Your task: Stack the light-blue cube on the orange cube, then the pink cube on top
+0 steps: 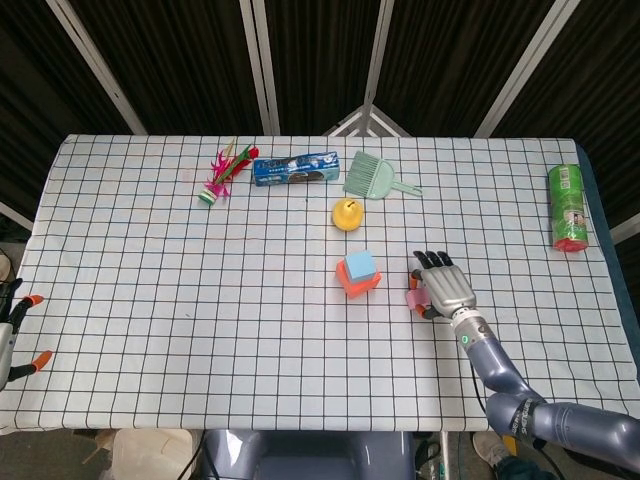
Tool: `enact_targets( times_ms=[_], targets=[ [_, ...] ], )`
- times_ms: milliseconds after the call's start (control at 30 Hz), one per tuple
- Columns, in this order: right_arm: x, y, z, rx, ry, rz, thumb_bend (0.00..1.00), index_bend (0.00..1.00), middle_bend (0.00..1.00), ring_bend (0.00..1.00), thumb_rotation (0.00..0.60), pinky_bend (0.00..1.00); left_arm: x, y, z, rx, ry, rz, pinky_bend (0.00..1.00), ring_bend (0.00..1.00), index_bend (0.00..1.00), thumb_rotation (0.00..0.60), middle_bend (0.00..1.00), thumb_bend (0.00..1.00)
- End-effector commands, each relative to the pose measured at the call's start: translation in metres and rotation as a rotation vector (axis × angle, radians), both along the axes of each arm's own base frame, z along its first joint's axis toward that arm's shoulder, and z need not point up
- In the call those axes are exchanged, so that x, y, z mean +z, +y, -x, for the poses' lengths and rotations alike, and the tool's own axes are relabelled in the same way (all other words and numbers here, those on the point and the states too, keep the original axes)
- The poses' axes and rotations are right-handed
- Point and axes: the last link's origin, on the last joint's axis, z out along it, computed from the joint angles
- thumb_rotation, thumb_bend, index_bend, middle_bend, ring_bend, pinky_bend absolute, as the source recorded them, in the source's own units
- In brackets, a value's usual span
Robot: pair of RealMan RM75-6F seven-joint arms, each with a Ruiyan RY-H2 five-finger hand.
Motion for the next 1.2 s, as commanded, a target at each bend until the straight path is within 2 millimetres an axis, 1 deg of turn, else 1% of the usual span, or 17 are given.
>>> enact_targets(
  times_ms=[33,367,533,733,833,1033,1200],
  targets=[
    [0.001,0.000,0.000,0.005,0.007,0.001,0.39,0.45,0.07,0.03,0.600,0.00,0.000,0.000,0.000,0.000,0.000,0.001,0.02,0.00,0.22,0.600,0.03,0.21],
    [-0.001,0.000,0.003,-0.009,0.017,0.001,0.40,0.45,0.07,0.03,0.600,0.00,0.001,0.000,0.000,0.000,-0.003,-0.002,0.02,0.00,0.22,0.600,0.03,0.21],
    [0.004,0.000,0.000,0.003,0.012,0.012,0.41,0.47,0.07,0.03,0.600,0.00,0.000,0.000,0.000,-0.001,0.001,0.002,0.02,0.00,0.22,0.600,0.03,0.21],
    [0.014,0.000,-0.007,0.022,0.007,0.029,0.42,0.47,0.07,0.03,0.600,0.00,0.001,-0.001,0.000,-0.002,-0.002,-0.001,0.02,0.00,0.22,0.600,0.03,0.21],
    [0.023,0.000,-0.013,0.037,0.008,0.046,0.42,0.47,0.07,0.03,0.600,0.00,0.002,-0.002,0.000,-0.005,-0.004,-0.004,0.02,0.00,0.22,0.600,0.03,0.21],
    [0.050,-0.005,-0.033,0.080,0.022,0.098,0.42,0.47,0.07,0.03,0.600,0.00,0.003,-0.001,0.000,-0.005,-0.009,-0.006,0.02,0.00,0.22,0.600,0.03,0.21],
    [0.081,-0.013,-0.057,0.129,0.065,0.150,0.42,0.47,0.07,0.03,0.600,0.00,0.004,-0.002,0.000,-0.007,-0.010,-0.008,0.02,0.00,0.22,0.600,0.03,0.21]
  ],
)
